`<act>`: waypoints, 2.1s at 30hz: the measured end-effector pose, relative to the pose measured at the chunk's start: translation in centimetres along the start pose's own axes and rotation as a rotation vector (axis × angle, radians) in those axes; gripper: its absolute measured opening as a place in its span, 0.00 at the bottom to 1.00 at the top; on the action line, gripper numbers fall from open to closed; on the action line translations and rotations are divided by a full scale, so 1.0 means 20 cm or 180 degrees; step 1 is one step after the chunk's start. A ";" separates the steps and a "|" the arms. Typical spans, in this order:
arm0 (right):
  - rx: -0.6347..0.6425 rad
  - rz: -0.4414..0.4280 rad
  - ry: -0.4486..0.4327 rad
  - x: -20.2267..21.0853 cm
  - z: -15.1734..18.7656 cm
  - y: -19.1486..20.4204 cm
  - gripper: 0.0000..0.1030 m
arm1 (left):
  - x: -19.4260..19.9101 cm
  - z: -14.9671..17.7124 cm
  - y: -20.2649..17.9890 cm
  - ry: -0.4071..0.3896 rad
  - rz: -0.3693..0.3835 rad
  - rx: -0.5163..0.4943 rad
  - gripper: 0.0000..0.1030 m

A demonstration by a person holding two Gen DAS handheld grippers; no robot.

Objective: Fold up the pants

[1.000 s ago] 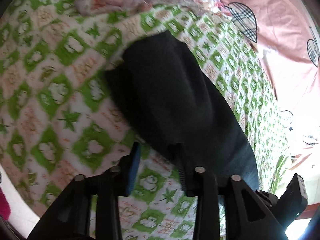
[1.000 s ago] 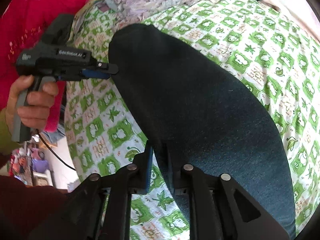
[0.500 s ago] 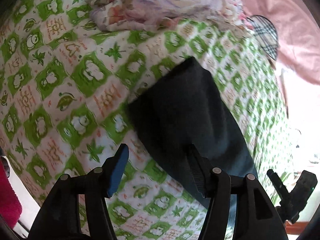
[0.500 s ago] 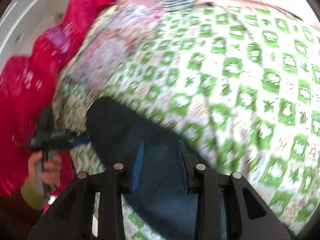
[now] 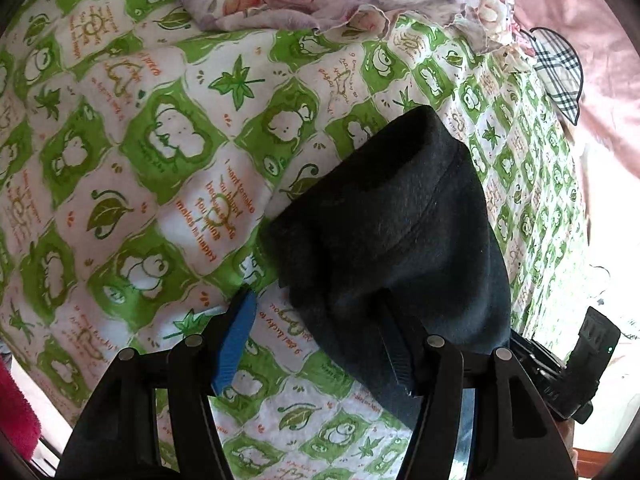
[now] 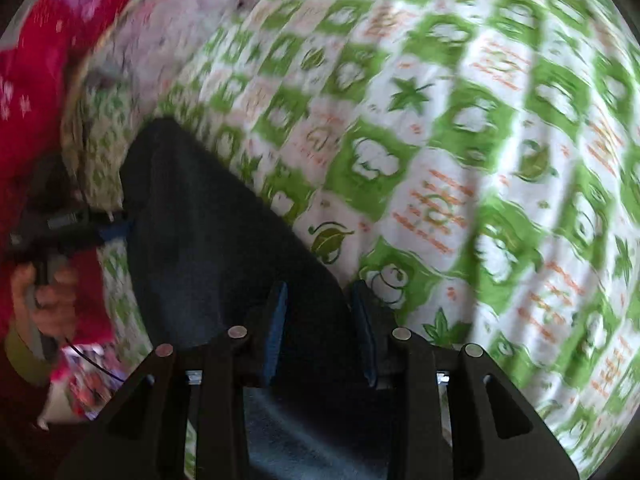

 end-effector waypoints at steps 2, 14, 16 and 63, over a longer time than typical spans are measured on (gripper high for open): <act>0.0057 0.0001 0.0037 -0.01 0.00 0.00 0.28 | -0.02 -0.01 -0.04 -0.0041 -0.0003 -0.0050 0.60; 0.0636 0.0538 -0.0788 0.37 -0.08 0.21 0.09 | 0.25 -0.02 -0.20 -0.0601 0.0572 -0.0542 0.13; 0.0821 0.0748 -0.0900 0.40 -0.08 0.24 0.09 | 0.36 -0.01 -0.25 -0.0785 0.0682 -0.0697 0.13; -0.2523 0.1482 -0.1898 1.14 1.32 -0.33 0.45 | 0.09 0.96 -1.59 0.0122 0.0939 -0.3961 0.52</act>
Point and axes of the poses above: each gripper's, at about its wrist camera, not at the fingertips, and x roughly against the way its jaws point, y to its left, z to its underside, the point moved 8 cm from there along -x, roughly the way its jaws point, and after that the axes turned 7 degrees about -y, right-handed, at the moved point
